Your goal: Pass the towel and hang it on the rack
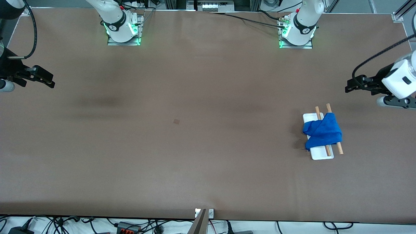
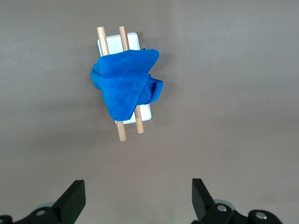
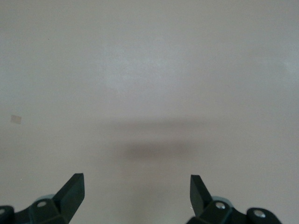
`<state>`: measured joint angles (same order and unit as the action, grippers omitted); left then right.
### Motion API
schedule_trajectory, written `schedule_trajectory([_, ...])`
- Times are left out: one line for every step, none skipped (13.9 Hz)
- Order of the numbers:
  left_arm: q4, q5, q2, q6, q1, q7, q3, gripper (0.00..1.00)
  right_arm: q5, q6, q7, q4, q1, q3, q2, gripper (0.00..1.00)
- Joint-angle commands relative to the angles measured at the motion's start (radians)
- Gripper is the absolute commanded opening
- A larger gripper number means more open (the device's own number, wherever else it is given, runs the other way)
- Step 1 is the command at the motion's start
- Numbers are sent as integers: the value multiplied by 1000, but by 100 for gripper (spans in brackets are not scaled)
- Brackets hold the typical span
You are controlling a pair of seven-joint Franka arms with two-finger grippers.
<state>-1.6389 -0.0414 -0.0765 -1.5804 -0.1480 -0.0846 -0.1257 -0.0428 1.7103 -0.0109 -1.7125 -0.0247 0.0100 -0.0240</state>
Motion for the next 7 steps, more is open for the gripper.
schedule_trajectory([-56, 14, 49, -29, 34, 67, 24, 100, 17, -1, -4, -4, -9, -8, -17, 100])
schedule_trajectory([-56, 17, 53, -27, 44, 113, 24, 100, 17, 0, -4, -4, -9, -8, -17, 100])
schedule_trajectory([-56, 18, 54, -27, 48, 132, 24, 100, 17, -1, -6, -4, -9, -8, -17, 100])
schedule_trajectory([-56, 20, 54, -27, 51, 137, 24, 100, 17, -1, -6, -6, -9, -8, -16, 100])
schedule_trajectory([-56, 20, 54, -27, 51, 146, 26, 100, 17, -1, -6, -6, -9, -8, -16, 100])
schedule_trajectory([-56, 21, 54, -27, 51, 154, 26, 100, 15, -3, -6, -6, -9, -8, -16, 100])
schedule_trajectory([-56, 38, 54, -24, 51, 154, 26, 100, 17, -3, -6, -6, -9, -8, -16, 100])
